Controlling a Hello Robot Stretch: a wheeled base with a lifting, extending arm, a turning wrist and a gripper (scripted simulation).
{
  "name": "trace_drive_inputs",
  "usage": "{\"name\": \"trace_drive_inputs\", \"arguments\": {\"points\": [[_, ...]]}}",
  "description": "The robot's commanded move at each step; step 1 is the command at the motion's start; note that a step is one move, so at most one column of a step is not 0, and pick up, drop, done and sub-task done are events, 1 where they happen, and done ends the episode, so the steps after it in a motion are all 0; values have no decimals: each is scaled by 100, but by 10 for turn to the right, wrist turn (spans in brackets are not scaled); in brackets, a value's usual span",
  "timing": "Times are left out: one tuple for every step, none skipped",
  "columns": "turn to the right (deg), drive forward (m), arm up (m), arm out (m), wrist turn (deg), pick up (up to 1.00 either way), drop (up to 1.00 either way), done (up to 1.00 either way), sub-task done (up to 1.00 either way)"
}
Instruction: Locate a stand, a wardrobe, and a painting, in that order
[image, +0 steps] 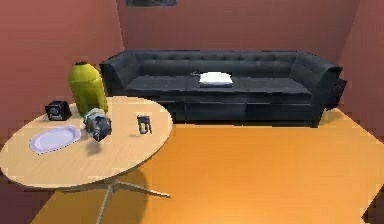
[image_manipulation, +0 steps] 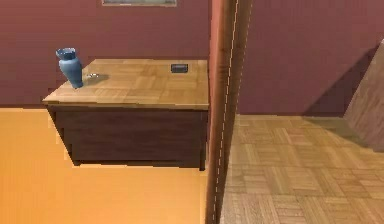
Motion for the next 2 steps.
{"name": "trace_drive_inputs", "arguments": {"points": [[450, 0, 0, 0, 0, 0, 0, 0, 0], [30, 0, 0, 0, 0, 0, 0, 0, 0]]}}
